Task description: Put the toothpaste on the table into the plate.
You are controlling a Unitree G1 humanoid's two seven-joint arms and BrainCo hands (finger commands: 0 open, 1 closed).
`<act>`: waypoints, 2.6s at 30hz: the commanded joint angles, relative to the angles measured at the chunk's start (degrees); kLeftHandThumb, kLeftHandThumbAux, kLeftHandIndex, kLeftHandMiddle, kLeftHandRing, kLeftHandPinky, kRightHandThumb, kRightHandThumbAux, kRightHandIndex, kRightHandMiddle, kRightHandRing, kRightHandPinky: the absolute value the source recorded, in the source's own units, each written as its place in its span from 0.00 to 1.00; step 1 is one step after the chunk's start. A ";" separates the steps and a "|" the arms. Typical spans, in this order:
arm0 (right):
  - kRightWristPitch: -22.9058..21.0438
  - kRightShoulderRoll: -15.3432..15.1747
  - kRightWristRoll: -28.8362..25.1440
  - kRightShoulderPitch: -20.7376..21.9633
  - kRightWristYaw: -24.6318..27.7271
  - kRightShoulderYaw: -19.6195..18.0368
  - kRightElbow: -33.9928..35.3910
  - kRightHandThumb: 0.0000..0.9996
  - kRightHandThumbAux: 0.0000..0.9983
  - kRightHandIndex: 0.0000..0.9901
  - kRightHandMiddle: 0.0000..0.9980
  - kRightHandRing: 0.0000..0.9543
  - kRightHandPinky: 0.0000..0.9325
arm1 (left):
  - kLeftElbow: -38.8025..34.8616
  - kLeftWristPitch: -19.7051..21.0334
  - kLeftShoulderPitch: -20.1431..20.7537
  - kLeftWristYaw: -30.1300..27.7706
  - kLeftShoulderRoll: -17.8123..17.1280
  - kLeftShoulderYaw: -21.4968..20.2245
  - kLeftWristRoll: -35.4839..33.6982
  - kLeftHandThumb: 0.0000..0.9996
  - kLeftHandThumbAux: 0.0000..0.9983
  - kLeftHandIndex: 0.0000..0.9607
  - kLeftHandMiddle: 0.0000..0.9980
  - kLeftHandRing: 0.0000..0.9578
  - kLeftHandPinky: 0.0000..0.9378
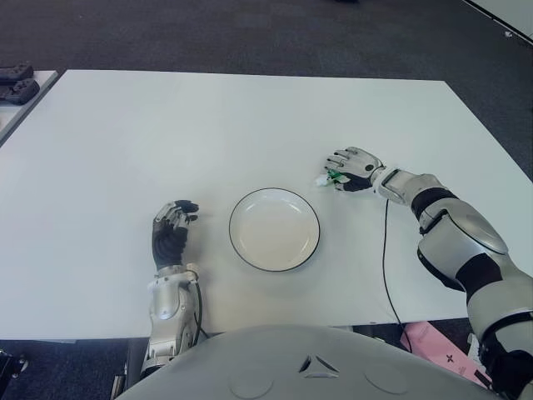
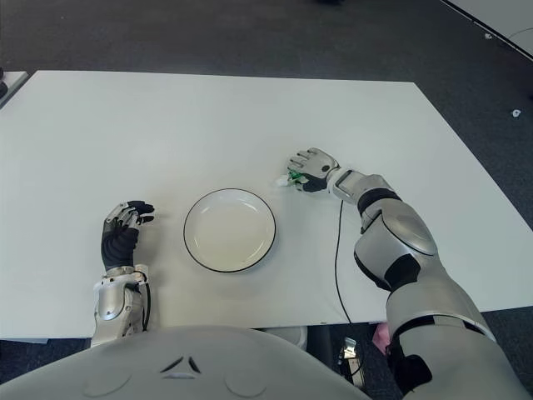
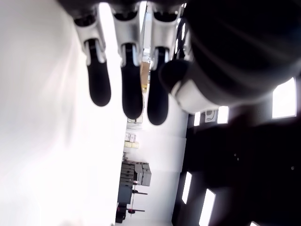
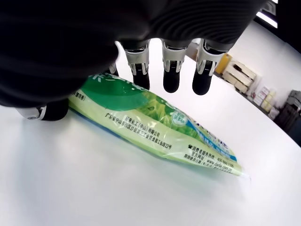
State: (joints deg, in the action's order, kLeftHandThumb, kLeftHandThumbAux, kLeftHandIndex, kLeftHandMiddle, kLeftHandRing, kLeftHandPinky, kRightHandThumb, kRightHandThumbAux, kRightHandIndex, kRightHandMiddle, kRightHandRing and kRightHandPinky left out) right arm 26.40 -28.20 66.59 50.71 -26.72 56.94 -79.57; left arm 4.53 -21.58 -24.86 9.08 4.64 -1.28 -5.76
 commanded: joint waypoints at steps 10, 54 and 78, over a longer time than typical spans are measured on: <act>0.40 -0.05 -3.94 -4.82 3.75 -2.87 -0.40 0.57 0.12 0.00 0.00 0.00 0.00 | 2.22 2.70 -1.39 0.08 2.91 0.01 -1.37 0.72 0.72 0.44 0.46 0.44 0.44; -4.59 1.90 -22.44 -12.63 21.82 -19.95 0.03 0.85 0.65 0.37 0.50 0.65 0.62 | 0.08 3.37 -1.70 -0.19 2.34 0.41 -1.00 0.71 0.73 0.44 0.47 0.45 0.41; -4.26 2.99 -28.10 -12.71 22.35 -26.24 1.05 0.85 0.68 0.40 0.56 0.75 0.68 | -0.10 3.67 -1.53 -0.77 2.73 0.31 -1.18 0.71 0.73 0.44 0.47 0.45 0.42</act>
State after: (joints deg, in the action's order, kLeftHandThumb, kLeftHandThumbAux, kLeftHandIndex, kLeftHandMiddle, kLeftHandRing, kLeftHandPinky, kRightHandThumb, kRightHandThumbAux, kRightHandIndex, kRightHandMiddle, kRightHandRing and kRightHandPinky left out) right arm 23.23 -26.46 38.56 42.55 -8.30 30.52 -76.75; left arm 2.39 -20.21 -25.91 8.24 5.23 -1.21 -6.78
